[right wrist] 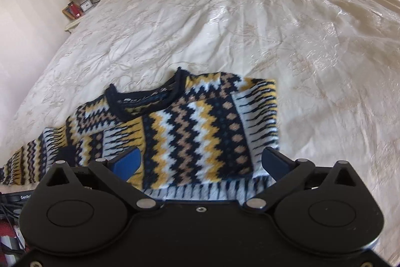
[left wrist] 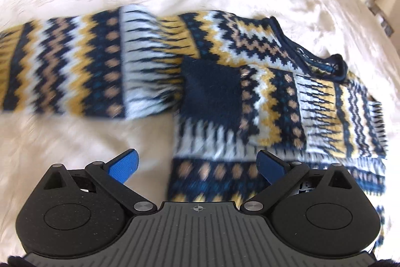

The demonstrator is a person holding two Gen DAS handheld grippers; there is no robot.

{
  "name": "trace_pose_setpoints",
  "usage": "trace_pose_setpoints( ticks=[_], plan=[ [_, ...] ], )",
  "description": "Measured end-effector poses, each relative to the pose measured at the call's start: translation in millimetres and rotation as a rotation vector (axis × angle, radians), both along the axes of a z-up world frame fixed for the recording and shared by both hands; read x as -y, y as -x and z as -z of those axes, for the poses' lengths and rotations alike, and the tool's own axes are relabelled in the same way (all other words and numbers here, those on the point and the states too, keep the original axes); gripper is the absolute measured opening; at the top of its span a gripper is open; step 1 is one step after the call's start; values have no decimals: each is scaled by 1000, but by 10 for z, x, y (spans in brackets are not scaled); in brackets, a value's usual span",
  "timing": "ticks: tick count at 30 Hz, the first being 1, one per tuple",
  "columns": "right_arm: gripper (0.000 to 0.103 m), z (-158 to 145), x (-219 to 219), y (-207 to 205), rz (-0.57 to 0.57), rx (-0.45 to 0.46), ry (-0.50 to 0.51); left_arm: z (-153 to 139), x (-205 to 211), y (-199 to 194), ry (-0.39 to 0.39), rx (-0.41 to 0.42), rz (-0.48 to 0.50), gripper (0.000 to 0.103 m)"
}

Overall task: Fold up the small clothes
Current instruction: 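Move the left tool toward the other sleeve's navy cuff, then close the left tool on the navy cuff of the other sleeve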

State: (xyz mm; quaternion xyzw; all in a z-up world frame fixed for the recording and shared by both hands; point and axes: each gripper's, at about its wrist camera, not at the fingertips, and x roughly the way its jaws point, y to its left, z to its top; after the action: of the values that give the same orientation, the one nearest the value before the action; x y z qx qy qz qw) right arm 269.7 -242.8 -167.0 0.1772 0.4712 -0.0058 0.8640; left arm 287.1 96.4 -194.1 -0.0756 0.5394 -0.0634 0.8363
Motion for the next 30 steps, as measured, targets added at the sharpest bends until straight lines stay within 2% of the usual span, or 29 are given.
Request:
trace_pose_setpoints(
  ticks=[4, 10, 19, 24, 30],
  plan=[
    [103, -53, -295, 216, -43, -5, -26, -136, -391, 221, 8, 9, -68, 102],
    [103, -94, -693, 419, -81, -10, -64, -332, -1094, 274, -39, 35, -149, 102],
    [103, -188, -1180, 507, -118, 2, -84, -552, -2163, 98, -69, 104, -300, 102],
    [103, -255, -1435, 478, -127, 15, -86, -549, -2588, -75, -63, 126, -380, 102],
    [103, -311, -1723, 435, -139, 18, -86, -377, -2956, -263, -56, 112, -458, 102]
  ],
)
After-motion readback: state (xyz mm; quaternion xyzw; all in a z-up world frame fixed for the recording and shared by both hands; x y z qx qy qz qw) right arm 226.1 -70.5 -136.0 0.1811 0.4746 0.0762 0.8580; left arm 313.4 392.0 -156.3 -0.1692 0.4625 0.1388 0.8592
